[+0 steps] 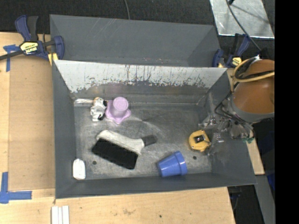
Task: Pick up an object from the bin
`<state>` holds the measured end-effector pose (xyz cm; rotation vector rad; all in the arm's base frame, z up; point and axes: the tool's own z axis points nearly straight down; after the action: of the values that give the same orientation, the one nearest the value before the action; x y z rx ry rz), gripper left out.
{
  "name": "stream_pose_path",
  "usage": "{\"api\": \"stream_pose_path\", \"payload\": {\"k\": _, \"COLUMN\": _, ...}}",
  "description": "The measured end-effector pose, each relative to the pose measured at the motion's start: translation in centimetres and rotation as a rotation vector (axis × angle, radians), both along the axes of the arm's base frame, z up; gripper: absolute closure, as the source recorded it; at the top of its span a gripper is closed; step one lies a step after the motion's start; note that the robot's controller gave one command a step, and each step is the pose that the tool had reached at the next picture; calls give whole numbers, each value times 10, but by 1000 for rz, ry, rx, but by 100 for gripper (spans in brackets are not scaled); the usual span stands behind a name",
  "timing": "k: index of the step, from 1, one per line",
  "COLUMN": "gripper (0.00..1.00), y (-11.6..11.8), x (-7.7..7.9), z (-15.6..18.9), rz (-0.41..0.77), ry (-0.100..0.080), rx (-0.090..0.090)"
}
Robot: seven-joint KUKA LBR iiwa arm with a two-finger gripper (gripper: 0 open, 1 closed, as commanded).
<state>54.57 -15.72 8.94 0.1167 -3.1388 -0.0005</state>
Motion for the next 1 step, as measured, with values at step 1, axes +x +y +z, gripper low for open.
{"api": "stream_pose_path", "payload": {"k": 1, "gripper": 100, "y": 0, "x": 1, "z": 14, "rz": 0, "ry": -3, "rx": -1}}
